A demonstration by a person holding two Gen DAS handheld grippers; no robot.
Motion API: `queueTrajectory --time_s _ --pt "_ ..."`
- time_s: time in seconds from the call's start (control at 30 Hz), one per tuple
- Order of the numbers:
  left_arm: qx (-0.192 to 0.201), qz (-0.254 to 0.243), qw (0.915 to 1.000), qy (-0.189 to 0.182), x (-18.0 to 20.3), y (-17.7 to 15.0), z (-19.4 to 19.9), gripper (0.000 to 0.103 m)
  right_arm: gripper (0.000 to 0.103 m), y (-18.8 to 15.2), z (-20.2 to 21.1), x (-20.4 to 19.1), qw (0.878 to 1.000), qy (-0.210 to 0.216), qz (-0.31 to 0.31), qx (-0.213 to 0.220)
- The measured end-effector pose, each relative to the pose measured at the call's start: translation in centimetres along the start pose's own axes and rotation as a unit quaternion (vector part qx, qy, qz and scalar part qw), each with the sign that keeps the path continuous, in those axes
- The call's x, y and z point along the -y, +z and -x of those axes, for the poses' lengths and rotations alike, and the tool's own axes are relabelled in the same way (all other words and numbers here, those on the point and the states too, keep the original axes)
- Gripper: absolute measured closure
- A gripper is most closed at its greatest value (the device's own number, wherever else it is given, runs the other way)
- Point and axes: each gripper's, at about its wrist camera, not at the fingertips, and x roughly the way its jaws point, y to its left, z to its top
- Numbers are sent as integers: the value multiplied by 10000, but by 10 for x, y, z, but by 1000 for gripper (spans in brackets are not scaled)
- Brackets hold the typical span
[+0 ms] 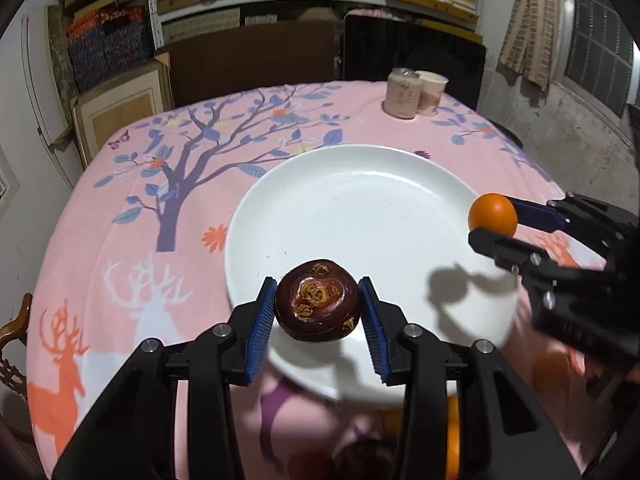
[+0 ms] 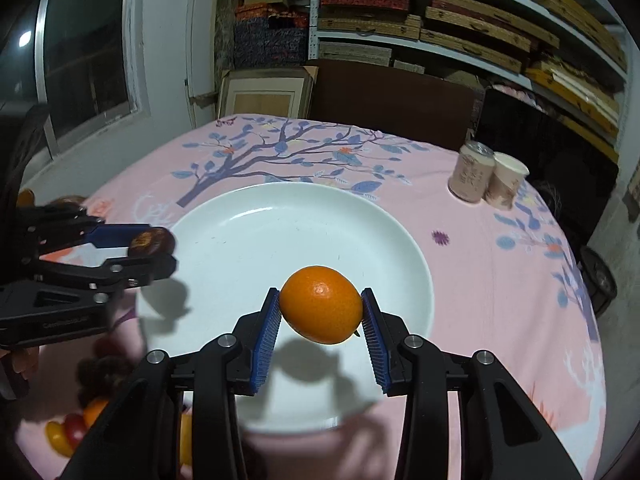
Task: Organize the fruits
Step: 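Carry both fruits over the white plate and open both tools to release them, then withdraw both open tools from the plate toward the fruit pile, then grasp a yellow tomato with the left tool while the right tool grasps a pale yellow round fruit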
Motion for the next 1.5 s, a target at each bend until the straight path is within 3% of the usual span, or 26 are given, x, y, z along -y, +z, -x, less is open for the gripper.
queueTrajectory --time_s 0.07,0.1,0.13,0.23,0.33,0.47,0.7,0.97,1.17,1.23,1.3,1.5 --pt "-116 65 9999 49 -3 8 -17 60 56 6 -12 -8 9997 -126 224 40" --pt "-107 95 9998 116 -5 12 -22 51 35 8 -14 -10 9992 -202 317 112" --pt "-56 138 9998 153 -8 14 -22 42 29 8 -10 -12 9984 -335 373 276" --pt "165 283 9994 145 -17 9 -4 34 28 7 10 -10 9981 -228 264 503" --pt "249 265 9993 89 -20 -7 23 33 27 -2 33 0 9982 -263 26 534" --pt "391 23 9992 81 -11 -50 69 22 27 -33 72 13 9984 -247 -315 401" --pt "306 -362 9988 -80 8 -137 122 21 27 -107 116 26 9954 -194 -934 111" --pt "8 -557 9984 16 17 -199 135 21 27 -155 132 3 9946 -4 -1038 69" --pt "-300 -650 9973 -142 31 -209 113 40 27 -160 138 2 9945 -9 -1044 72" --pt "-344 -709 9967 -185 36 -210 109 59 27 -161 140 1 9947 -19 -1027 78" --pt "-319 -590 9975 -232 34 -208 108 66 27 -163 142 1 9947 -35 -1022 71" --pt "-209 -636 9972 -329 40 -211 115 66 27 -167 130 10 9931 -9 -1166 -82"
